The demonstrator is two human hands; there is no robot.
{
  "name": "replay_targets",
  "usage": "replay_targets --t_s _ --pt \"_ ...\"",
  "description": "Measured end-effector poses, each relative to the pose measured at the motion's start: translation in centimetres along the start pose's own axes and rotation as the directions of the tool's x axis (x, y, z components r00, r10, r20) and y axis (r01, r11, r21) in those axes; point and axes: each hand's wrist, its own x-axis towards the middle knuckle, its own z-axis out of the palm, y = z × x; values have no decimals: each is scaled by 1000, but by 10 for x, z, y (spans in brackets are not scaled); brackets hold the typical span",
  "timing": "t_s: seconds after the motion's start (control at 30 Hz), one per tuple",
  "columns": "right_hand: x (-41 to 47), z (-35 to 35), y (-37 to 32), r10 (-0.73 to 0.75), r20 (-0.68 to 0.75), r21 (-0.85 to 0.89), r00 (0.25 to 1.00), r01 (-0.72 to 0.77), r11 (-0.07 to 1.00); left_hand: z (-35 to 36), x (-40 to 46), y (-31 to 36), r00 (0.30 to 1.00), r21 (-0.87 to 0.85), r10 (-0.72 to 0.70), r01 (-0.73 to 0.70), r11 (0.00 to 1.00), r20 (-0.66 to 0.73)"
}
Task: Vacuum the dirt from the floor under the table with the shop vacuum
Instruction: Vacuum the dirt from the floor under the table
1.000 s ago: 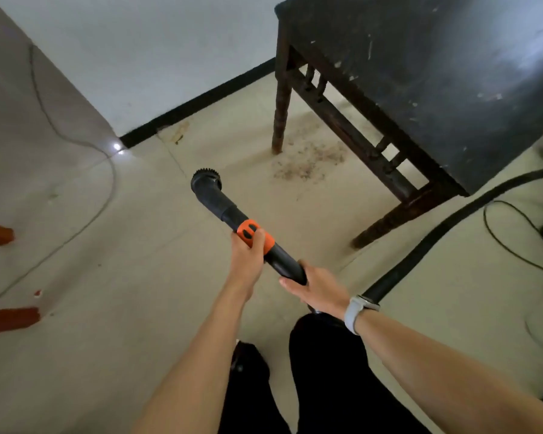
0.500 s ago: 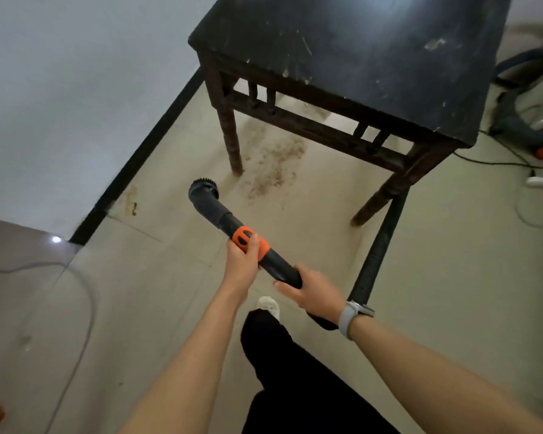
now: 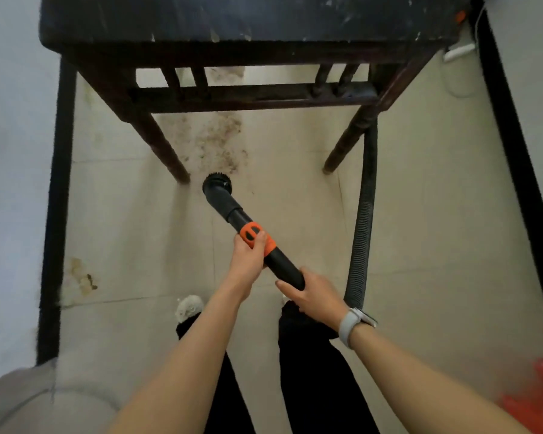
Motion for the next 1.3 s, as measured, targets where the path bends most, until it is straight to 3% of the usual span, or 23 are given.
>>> replay_targets --t_s 0.17,0.37,0.47,0.67,0.77,0.97,1.1,1.2,1.3 --pt "9 75 -11 139 -94 219 986 -116 969 -46 35 -23 983 177 -41 9 984 176" --pt "44 149 5 250 -33 396 968 -217 892 -77 89 -86 967 332 -155 81 940 202" --pt "81 170 23 255 -6 395 967 -232 889 -81 128 -118 966 370 -193 118 922 173" --pt "201 186 75 150 27 185 988 -152 971 -83 226 -178 974 213 -202 177 961 99" --pt "255 195 96 101 54 161 993 -108 981 -82 275 -203 979 173 -186 169 970 83" --pt "327 226 137 45 -4 200 999 -44 979 -80 344 -247 970 184 -137 101 978 199" --pt "370 246 147 36 -208 115 977 -12 993 -68 378 -272 947 266 -121 39 963 297" --pt "399 253 147 30 -406 80 913 3 997 -59 407 -274 943 296 -89 -10 955 321" --pt "416 255 149 -33 -516 -58 856 3 998 -56 425 -273 940 319 -52 -62 946 338"
